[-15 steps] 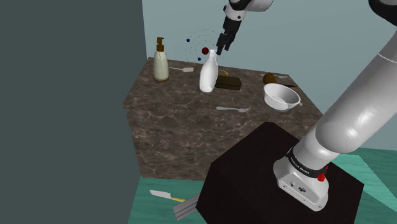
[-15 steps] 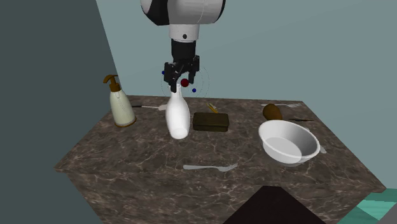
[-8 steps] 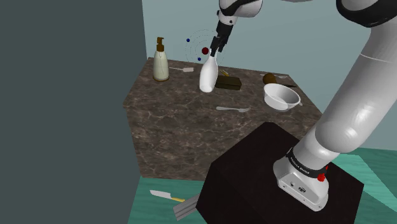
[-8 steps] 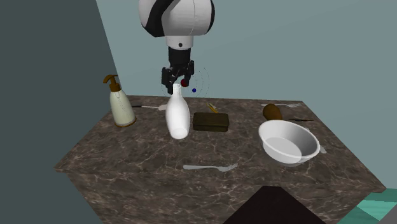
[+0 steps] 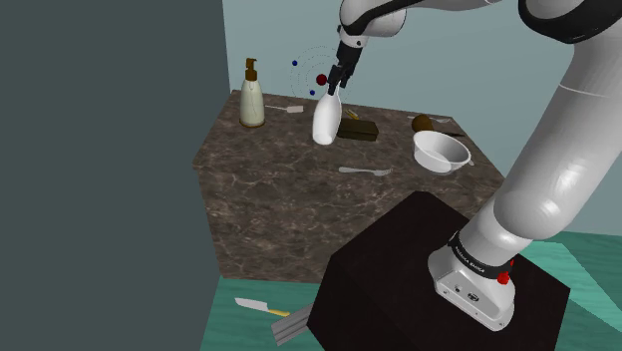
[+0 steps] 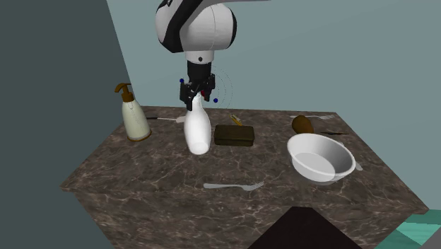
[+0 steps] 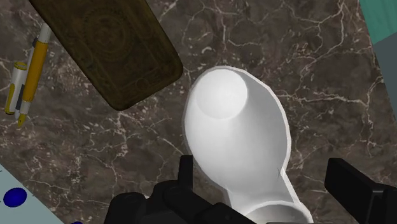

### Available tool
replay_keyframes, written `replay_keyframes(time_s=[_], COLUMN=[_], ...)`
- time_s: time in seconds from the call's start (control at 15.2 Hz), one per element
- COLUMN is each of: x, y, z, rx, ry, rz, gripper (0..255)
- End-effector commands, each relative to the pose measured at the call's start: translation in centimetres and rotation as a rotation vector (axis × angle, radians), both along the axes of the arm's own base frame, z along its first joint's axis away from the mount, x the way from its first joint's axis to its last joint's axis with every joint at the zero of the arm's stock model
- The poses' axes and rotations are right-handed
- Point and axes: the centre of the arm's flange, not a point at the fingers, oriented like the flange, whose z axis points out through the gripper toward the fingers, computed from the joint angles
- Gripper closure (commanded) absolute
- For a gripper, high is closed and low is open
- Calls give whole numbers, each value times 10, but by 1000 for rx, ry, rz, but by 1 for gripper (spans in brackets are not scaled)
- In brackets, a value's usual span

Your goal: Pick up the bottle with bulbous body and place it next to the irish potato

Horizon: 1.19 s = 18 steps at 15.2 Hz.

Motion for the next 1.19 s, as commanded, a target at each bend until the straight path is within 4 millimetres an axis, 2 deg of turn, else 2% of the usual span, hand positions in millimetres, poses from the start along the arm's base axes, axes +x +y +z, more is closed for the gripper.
replay_keyframes(time_s=[0.0, 0.13, 0.2, 0.79, 1.12], x=[0, 0, 0, 0, 0], y=[0, 0, 0, 0, 0], z=[0, 0, 0, 0, 26], rx=[0, 0, 0, 0, 0], ry=[0, 0, 0, 0, 0], rz=[0, 0, 0, 0, 0], gripper=[0, 0, 255, 255, 255])
